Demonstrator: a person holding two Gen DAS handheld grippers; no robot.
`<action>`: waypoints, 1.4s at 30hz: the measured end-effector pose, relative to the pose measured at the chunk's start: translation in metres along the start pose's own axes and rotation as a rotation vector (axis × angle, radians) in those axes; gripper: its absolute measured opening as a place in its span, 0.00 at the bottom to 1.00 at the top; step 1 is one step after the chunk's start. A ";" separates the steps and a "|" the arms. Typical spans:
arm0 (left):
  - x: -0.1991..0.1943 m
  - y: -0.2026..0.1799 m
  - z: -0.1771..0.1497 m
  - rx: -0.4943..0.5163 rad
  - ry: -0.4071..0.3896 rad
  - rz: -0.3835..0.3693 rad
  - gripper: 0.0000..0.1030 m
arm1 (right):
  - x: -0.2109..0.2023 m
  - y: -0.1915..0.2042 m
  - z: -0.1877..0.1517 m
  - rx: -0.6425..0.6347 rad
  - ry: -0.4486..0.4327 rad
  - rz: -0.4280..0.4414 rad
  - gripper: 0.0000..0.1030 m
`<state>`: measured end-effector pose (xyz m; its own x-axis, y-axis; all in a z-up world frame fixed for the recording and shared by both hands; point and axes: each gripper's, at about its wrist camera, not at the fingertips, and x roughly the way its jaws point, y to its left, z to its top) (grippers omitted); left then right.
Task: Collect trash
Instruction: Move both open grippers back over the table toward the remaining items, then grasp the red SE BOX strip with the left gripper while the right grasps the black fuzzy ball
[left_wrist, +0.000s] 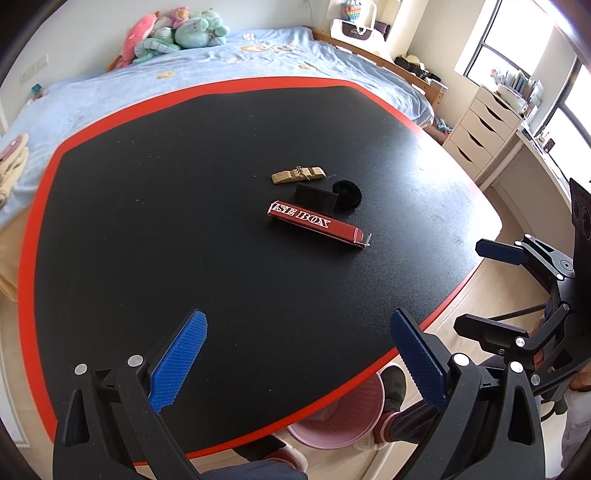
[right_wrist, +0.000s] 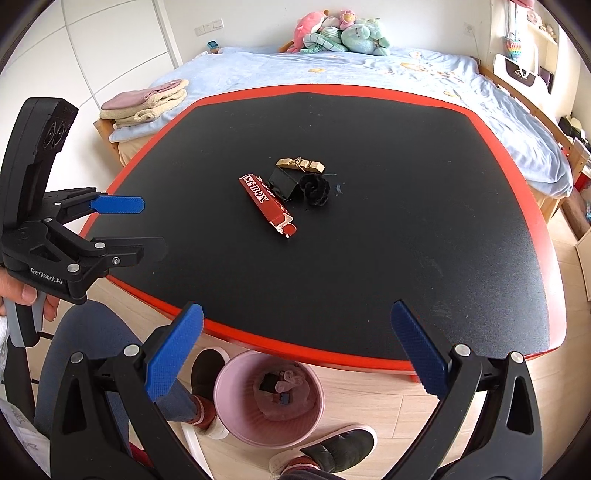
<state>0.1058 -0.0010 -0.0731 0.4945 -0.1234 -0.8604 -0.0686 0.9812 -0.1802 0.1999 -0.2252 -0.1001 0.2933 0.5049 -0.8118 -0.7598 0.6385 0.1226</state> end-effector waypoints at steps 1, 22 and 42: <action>0.003 0.001 0.002 -0.003 0.003 -0.001 0.93 | 0.003 -0.002 0.002 0.000 0.003 -0.002 0.97; 0.054 -0.009 0.043 -0.141 0.020 -0.028 0.93 | 0.037 -0.046 0.016 0.034 0.018 -0.038 0.97; 0.075 -0.027 0.045 -0.112 0.010 0.246 0.72 | 0.034 -0.068 0.002 0.080 -0.003 -0.032 0.97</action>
<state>0.1839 -0.0297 -0.1111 0.4428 0.1145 -0.8893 -0.2815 0.9594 -0.0167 0.2630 -0.2506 -0.1343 0.3184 0.4849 -0.8146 -0.7014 0.6986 0.1417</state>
